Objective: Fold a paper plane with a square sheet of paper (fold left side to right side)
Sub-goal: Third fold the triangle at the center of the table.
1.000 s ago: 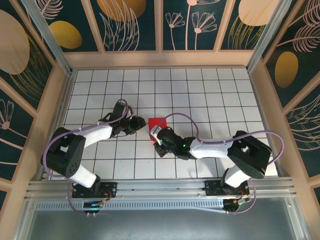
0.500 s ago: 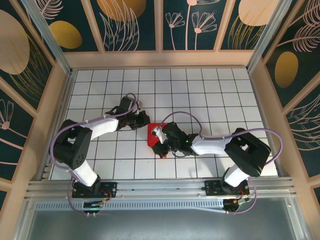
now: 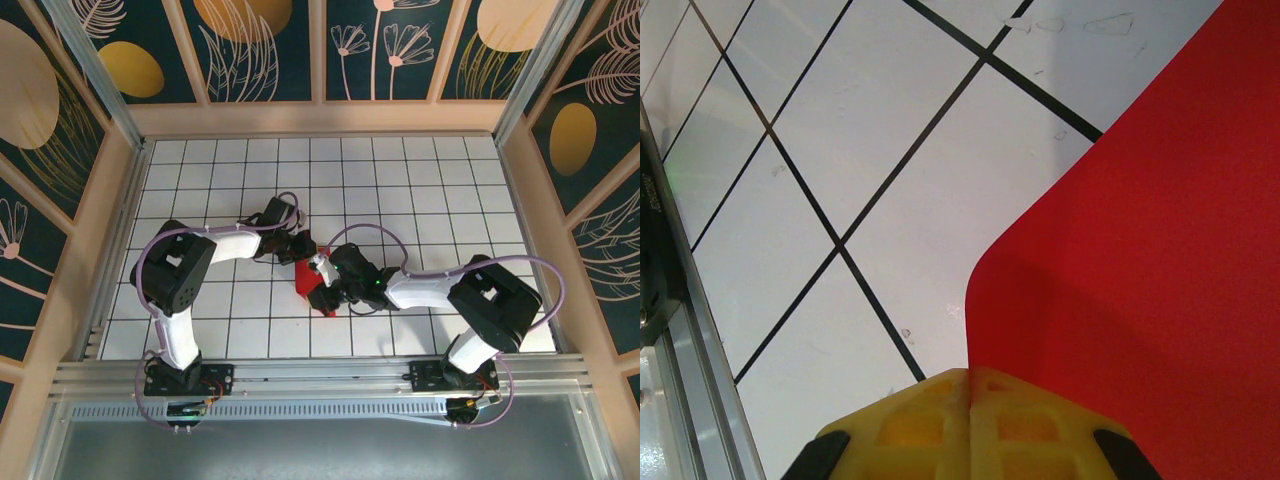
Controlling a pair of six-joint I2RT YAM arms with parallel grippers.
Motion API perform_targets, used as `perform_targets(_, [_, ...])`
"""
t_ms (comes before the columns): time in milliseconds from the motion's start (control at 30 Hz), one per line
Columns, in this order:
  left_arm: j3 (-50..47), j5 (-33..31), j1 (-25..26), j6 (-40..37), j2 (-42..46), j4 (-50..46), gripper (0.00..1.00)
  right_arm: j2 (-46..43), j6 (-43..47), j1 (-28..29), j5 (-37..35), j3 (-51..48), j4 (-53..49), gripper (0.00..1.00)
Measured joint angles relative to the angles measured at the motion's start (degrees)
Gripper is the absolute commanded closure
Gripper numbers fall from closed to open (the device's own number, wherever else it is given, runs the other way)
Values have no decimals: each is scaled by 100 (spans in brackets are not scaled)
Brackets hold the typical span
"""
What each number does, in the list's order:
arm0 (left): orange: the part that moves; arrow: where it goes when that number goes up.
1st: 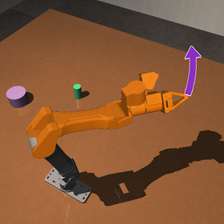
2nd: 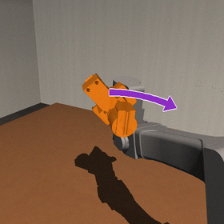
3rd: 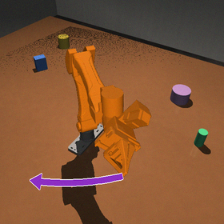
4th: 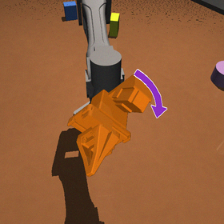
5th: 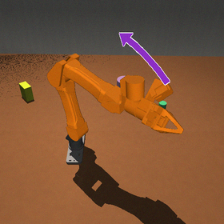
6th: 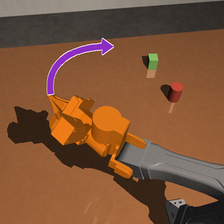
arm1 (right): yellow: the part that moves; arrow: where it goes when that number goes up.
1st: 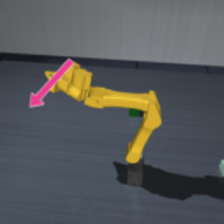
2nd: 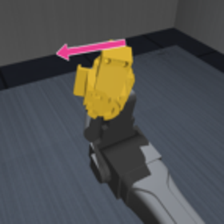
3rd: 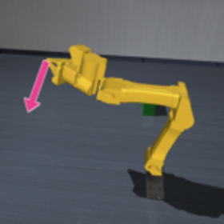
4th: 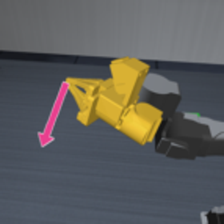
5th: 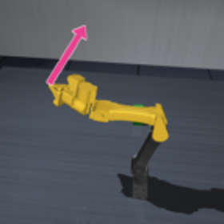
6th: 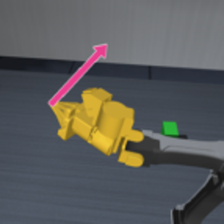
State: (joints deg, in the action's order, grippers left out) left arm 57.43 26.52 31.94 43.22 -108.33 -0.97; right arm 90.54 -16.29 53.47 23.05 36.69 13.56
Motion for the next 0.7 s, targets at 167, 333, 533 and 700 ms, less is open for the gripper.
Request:
perform_targets(167, [0, -46, 0, -57, -72, -39, 100, 0, -66, -74, 68, -9, 11, 100])
perform_targets(333, [0, -131, 7, -114, -85, -35, 100, 0, -118, -177, 92, -22, 44, 100])
perform_targets(533, [2, -212, 39, -170, -85, -26, 100, 0, -236, -332, 85, -114, 81, 100])
perform_targets(700, [2, -286, 74, -221, -85, 15, 100, 0, -302, -446, 59, -114, 83, 100])
